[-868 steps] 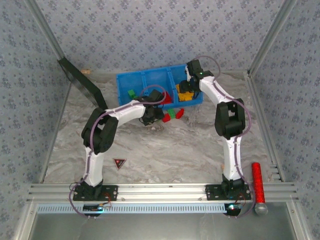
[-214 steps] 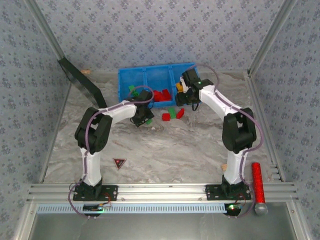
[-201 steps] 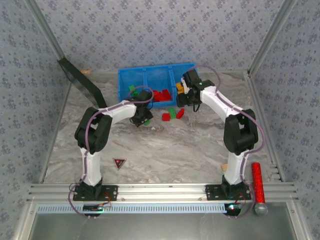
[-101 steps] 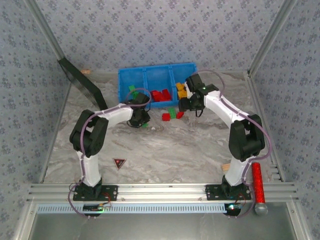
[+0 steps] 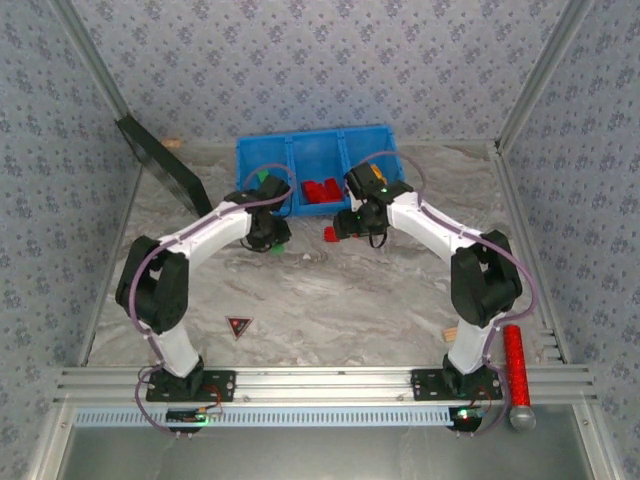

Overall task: Sort the legos into containers by color
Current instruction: Pick up the lego from the center of the table, then place the lego in the container.

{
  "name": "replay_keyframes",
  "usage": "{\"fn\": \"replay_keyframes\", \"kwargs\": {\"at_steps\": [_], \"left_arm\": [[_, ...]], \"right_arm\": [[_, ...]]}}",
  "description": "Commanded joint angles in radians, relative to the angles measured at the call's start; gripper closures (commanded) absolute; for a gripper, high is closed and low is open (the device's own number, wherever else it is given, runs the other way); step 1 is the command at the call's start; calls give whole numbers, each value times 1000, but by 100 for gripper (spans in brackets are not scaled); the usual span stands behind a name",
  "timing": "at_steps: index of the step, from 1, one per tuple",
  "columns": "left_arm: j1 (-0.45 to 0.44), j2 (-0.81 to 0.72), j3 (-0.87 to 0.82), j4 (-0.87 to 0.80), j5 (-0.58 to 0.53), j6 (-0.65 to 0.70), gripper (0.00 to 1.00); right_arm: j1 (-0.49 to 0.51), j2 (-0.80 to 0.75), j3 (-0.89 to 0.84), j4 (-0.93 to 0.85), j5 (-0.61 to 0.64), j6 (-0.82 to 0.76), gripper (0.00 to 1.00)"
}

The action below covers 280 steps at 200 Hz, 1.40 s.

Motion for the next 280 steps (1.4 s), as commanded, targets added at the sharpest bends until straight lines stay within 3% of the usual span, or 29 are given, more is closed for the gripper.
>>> {"fn": "replay_keyframes", "kwargs": {"at_steps": [1,37,92,179,216,235,280], "left_arm": [[31,-51,92,-34,-54,91,86],[84,-27,197,-2,-85,180,86],[187,99,301,108,-32,239,86],[233,418,587,91,43,276,87],[240,479,609,80,74,261,85],[244,494,630,80,80,251,83],[247,499,594,90,80,241,65]], "right_arm": [[18,37,35,19,-2,74,34],[41,94,77,30,13,128,34],[70,179,151,8,55,139,32],[77,272,219,-22,85,145,31],[88,309,261,-46,97,128,31],[88,323,267,-54,98,127,31],[88,346,274,-54,96,125,34]]}}
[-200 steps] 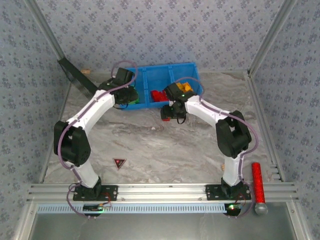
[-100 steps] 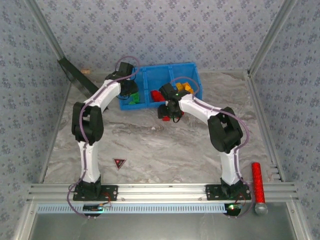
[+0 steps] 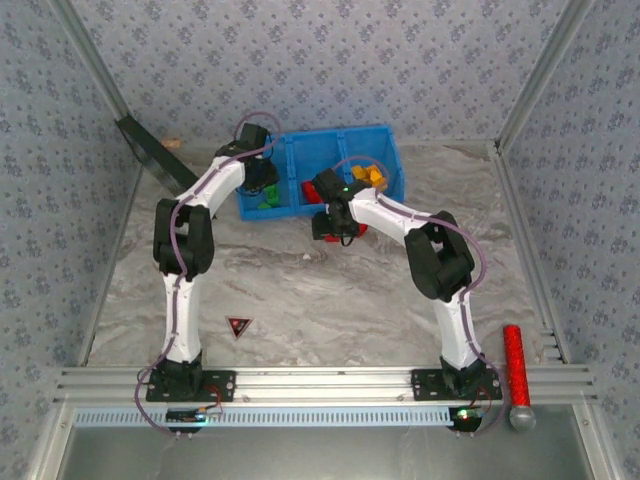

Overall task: Sort the legos into containers by color
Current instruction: Place the lego in the container, then pick up the lego from the center of the table.

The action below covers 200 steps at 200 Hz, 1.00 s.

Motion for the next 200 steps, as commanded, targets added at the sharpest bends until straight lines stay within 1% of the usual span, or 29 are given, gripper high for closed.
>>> {"fn": "replay_keyframes", "kwargs": {"at_steps": [1,25,41,103,137,160,178,200], "left_arm": [[7,10,-3,-8,17,-10,64],[8,9,-7,-8,17,-9,54],[9,5,-12,-8,17,-10,51],[13,-89,-81,13,27,1,47],[23,-202,-161,37,39,2,45],[32,-281,-207,43,49,4,42],[39,-345,-247,41,81,9,42],[47,-453,-310,12,94,27,41]], "right_arm": [[4,31,32,-34,19,-1,34],[6,44,50,-42,17,-9,38],[8,54,70,-53,21,-19,38],[16,107,137,-117,41,-25,44],[19,130,163,-148,48,-23,50],[20,135,171,-167,54,-26,58],[22,126,167,-171,61,-36,61],[21,121,171,-181,64,-48,65]]}}
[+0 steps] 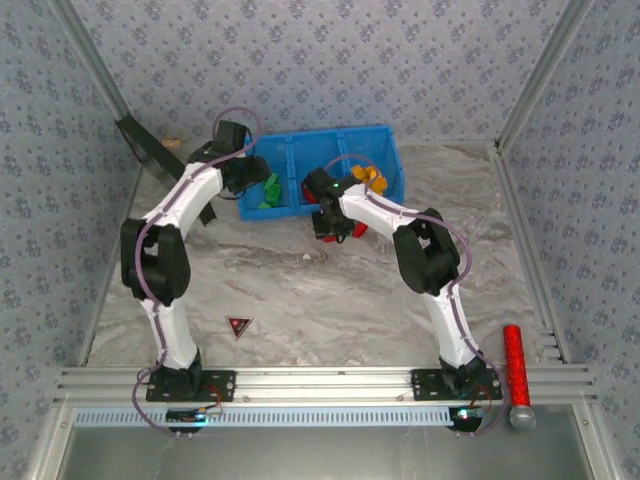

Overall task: Sort the legos into containers by color
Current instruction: Pick up the lego from the center of the table.

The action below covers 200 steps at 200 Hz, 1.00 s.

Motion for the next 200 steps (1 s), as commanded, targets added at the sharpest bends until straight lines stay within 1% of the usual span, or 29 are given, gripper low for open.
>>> {"fn": "replay_keyframes", "kwargs": {"at_steps": [1,54,93,126,155,181,200], "left_arm": [[13,-124,-56,-22,36,31,41],[77,-440,-262,-73,30,67,38],[90,-605,-346,-180,31,148,35],[90,-730,-423,-249,67,174,32],[90,-829,-457,-335,67,180,31],[90,-913,-500,-354,47,169,29],[90,-925,-501,-364,48,175,28]], "right_arm": [[7,9,20,-67,26,-17,65],[24,-51,101,-120,56,-66,66],[24,-53,258,-165,88,-126,66],[2,50,471,-193,157,-215,66],[-28,163,642,-174,172,-277,66],[-44,235,695,-56,177,-345,67],[-46,283,729,-6,210,-379,67]]}}
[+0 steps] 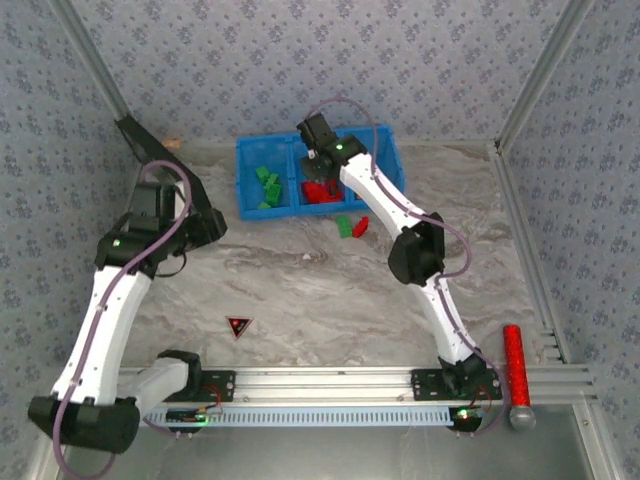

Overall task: Sort the legos into containers by color
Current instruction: Pick up the lego from the center of the table, then place the lego in the container.

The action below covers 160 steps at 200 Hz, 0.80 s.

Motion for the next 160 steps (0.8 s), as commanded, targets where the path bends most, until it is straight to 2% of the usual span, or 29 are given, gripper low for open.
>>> {"fn": "replay_keyframes", "kwargs": {"at_steps": [1,23,55,106,118,135,160], "left_arm": [[2,-23,-7,-46,3,19,28],[2,-12,-2,-82,34,32,28],[2,-9,2,-157,60,51,28],[-15,-3,-8,-104,126,8,28],[-59,6,-11,-73,115,-14,28],[-170,39,-12,-26,46,-59,28],[-327,158,5,44,-41,-150,27]], "right_arm": [[-5,77,52,69,57,-86,67],[-12,117,56,142,100,-121,67],[-17,146,95,145,144,-143,67],[-23,47,29,115,129,-133,65],[-28,0,-4,98,109,-119,64],[-39,-92,-95,98,79,-97,63],[-61,-263,-272,118,56,-73,62]]}}
